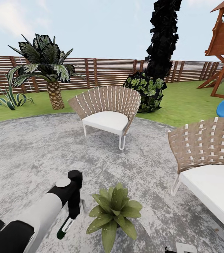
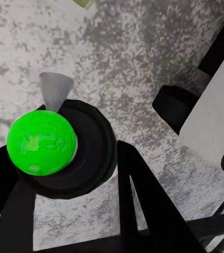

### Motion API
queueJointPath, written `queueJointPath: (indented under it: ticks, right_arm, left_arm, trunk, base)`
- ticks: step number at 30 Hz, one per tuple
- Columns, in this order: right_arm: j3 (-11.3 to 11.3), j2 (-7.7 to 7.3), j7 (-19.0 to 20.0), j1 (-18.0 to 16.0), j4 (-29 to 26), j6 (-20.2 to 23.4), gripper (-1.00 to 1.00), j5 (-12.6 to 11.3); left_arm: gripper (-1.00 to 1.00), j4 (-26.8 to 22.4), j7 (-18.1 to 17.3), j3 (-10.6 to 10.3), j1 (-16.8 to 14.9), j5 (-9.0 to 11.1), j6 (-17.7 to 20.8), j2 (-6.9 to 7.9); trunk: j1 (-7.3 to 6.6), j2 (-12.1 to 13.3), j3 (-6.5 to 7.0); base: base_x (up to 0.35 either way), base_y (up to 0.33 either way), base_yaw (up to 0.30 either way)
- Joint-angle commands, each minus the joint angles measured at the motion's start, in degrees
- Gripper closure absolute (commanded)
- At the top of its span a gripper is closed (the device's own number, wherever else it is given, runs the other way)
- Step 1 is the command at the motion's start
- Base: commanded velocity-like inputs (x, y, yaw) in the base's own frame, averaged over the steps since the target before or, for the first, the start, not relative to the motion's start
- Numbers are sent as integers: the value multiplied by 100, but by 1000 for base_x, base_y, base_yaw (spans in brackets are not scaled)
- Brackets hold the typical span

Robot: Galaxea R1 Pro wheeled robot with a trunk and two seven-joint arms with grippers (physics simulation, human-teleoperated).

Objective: Pick up the pesticide atomizer in the garden and spray insectifuge to fully cover both potted plants in the garden.

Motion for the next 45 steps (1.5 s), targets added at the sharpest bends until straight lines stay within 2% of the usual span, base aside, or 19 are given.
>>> queueJointPath:
  ticks: [1,3,8,11,14,17,24,26,29,37,45]
  right_arm:
    - [17,0,5,-3,4,-26,-100,-49]
    - [17,0,5,-3,4,-26,-100,-49]
    - [17,0,5,-3,4,-26,-100,-49]
    - [17,0,5,-3,4,-26,-100,-49]
    - [17,0,5,-3,4,-26,-100,-49]
    - [17,0,3,-3,4,-26,-100,-49]
    - [24,0,4,-3,4,-31,-100,-49]
    - [25,0,5,-3,4,-34,-100,-49]
    - [26,0,5,-2,4,-34,-100,-48]
    - [18,35,8,-3,4,-35,-100,-57]
    - [17,18,3,-2,4,-29,-100,-58]
  left_arm:
    - [100,-36,-44,-9,75,-34,67,0]
    - [100,-71,-44,2,123,-32,72,-9]
    - [100,-161,-44,18,43,-22,120,-147]
    - [100,-424,-44,15,29,-30,113,-187]
    - [100,-490,-44,37,30,-30,94,-130]
    - [100,-440,-44,57,140,2,79,249]
    - [100,-403,81,78,257,108,78,595]
    - [100,-407,101,88,270,257,79,695]
    - [100,-416,105,96,272,311,90,721]
    - [100,-432,104,102,272,311,148,654]
    - [100,-431,105,98,272,310,156,646]
  trunk:
    - [-2,-2,-4]
    - [-2,-2,-4]
    - [-2,-2,-4]
    - [-2,-2,-4]
    - [-2,-2,-4]
    - [-2,-2,-4]
    - [-2,-2,-4]
    - [-2,-2,-4]
    - [-2,-2,-4]
    - [-2,-2,-4]
    - [-2,-2,20]
  base:
    - [0,0,0]
    - [0,0,0]
    - [0,0,0]
    - [0,0,0]
    - [0,0,0]
    - [0,0,0]
    - [0,0,0]
    - [0,0,0]
    - [0,0,0]
    - [0,0,0]
    - [85,66,-221]
